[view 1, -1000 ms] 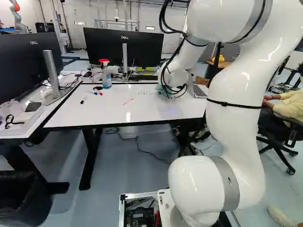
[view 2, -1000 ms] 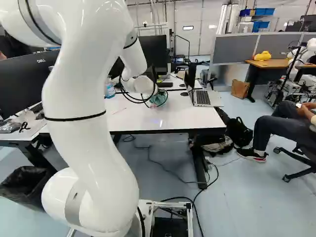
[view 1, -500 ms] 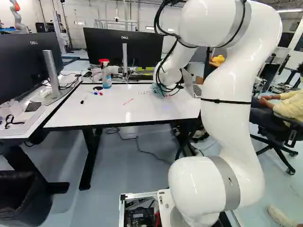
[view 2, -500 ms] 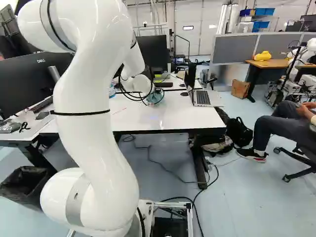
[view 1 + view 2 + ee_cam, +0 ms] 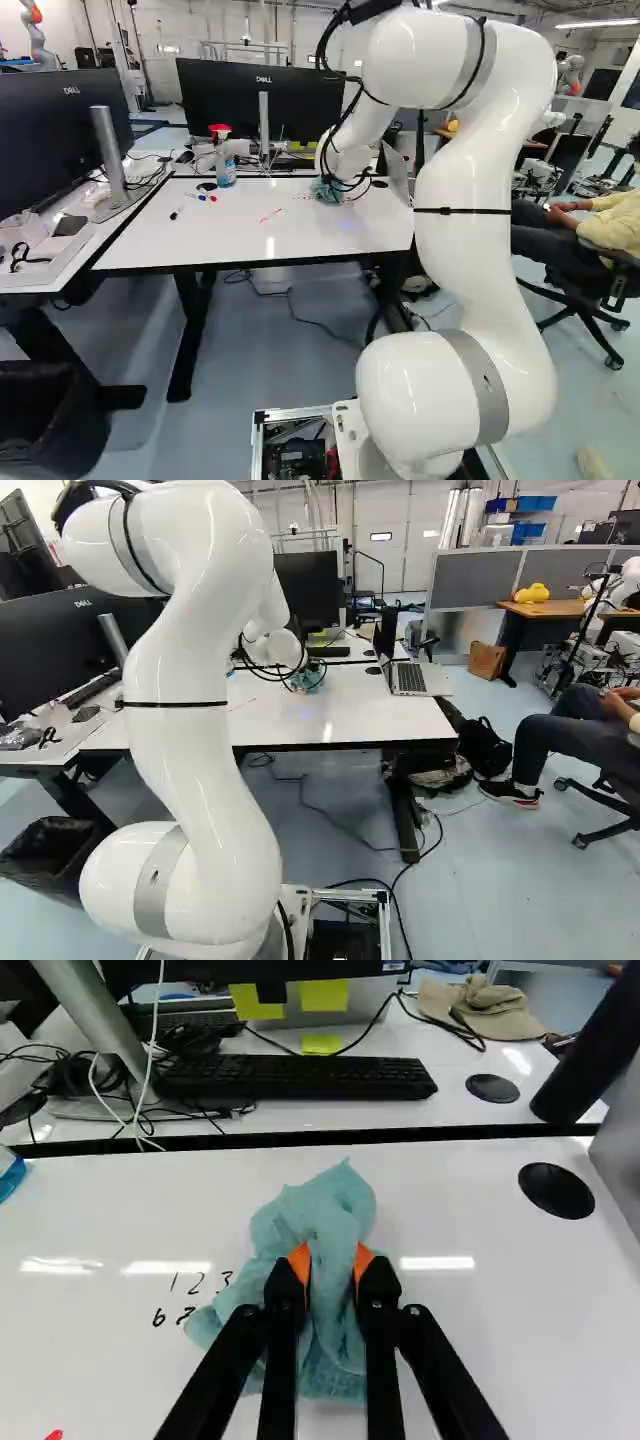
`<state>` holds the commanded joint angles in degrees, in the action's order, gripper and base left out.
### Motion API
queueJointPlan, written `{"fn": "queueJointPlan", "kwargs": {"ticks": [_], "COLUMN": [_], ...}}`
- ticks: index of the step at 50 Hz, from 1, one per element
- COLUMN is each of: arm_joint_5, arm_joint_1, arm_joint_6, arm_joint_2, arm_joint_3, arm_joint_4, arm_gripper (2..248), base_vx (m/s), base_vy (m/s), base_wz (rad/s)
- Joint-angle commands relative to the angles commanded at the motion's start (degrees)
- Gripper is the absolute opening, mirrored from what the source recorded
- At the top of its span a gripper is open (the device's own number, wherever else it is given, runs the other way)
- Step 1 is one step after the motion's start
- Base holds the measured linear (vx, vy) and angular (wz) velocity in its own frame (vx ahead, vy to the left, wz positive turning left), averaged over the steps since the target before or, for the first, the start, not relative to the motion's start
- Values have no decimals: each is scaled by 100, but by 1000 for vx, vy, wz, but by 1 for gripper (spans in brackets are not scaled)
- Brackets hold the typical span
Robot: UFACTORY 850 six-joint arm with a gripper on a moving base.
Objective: Clean the table with the green towel
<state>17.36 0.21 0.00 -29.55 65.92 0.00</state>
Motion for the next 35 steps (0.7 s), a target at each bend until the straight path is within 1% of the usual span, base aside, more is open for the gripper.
{"fn": "queueJointPlan", "kwargs": {"ticks": [23,35], "arm_joint_5": [-481,-565], "arm_joint_1": [10,10], "arm_joint_6": [0,0], "arm_joint_2": [0,0], "arm_joint_3": [0,0], "arm_joint_4": [0,0], "arm_gripper": [65,65], "base_vx": [0,0], "base_vy": [0,0], "base_wz": [0,0]}}
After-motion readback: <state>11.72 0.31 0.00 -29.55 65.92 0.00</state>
